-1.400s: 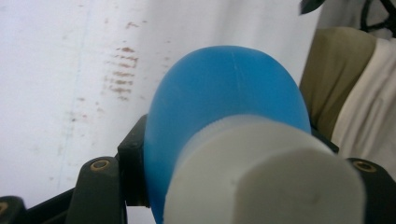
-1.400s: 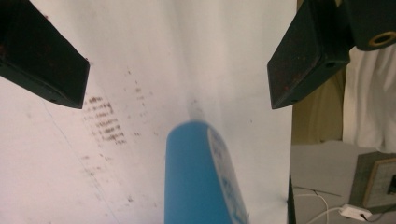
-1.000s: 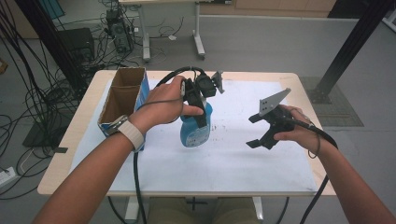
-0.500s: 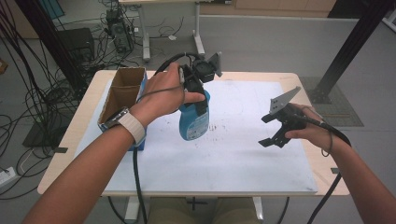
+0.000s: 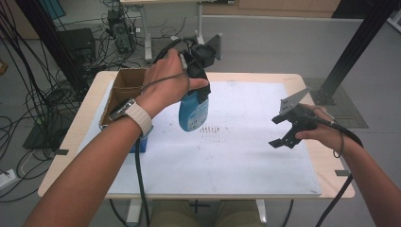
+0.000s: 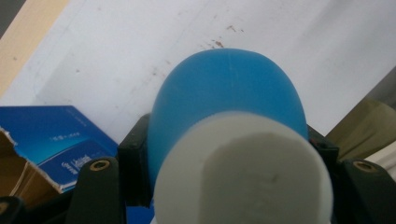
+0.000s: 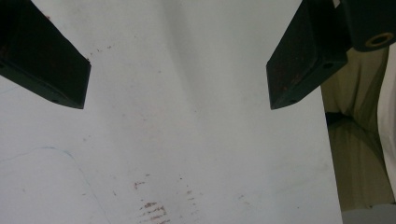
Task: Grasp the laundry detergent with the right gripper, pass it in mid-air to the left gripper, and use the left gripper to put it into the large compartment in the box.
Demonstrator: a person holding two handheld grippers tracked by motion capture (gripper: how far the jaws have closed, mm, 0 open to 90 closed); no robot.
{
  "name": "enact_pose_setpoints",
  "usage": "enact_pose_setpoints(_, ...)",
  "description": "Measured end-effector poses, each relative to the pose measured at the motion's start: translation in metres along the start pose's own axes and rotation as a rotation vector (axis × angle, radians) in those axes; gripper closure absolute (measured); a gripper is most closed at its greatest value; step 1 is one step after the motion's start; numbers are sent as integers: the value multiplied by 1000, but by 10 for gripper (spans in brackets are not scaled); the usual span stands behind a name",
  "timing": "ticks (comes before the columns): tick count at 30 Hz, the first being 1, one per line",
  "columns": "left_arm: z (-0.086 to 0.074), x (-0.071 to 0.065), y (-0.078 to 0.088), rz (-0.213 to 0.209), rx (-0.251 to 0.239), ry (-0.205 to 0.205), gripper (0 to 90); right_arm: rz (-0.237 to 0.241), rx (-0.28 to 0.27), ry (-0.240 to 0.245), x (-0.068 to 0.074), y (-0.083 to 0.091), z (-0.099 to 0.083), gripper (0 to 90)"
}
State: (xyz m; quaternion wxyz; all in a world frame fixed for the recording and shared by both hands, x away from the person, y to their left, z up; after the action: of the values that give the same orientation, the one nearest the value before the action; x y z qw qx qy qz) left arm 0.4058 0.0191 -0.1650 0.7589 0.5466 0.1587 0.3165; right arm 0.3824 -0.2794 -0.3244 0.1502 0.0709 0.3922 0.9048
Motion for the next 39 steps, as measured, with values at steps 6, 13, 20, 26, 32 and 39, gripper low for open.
enact_pose_setpoints(6,-2,12,12,39,-4,72,371,-4,10,3,-3,1,0,65)
enact_pose_setpoints(13,-7,27,23,68,-5,148,370,-15,15,0,-6,2,1,64)
enact_pose_setpoints(20,-12,41,31,97,-7,210,371,-17,18,12,-7,1,3,65)
enact_pose_setpoints(26,-14,52,40,119,-10,262,371,-18,21,12,-8,0,4,65)
enact_pose_setpoints(32,-18,64,50,144,-18,319,371,-21,20,11,-10,0,5,65)
enact_pose_setpoints(39,-27,80,60,181,-18,398,371,-27,28,8,-10,0,4,67)
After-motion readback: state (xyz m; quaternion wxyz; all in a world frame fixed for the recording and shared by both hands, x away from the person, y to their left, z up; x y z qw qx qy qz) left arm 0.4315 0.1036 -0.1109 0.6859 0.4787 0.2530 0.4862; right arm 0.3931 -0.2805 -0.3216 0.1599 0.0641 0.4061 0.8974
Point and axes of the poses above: each handheld gripper's, and its own axes: y roughly backward along the jaws, z roughly out of its top, x roughly to its left, the point moved 2 cm from there along -y, roughly forward along the jaws, and after that the axes turned 9 degrees about -x, right-handed, at the moved point
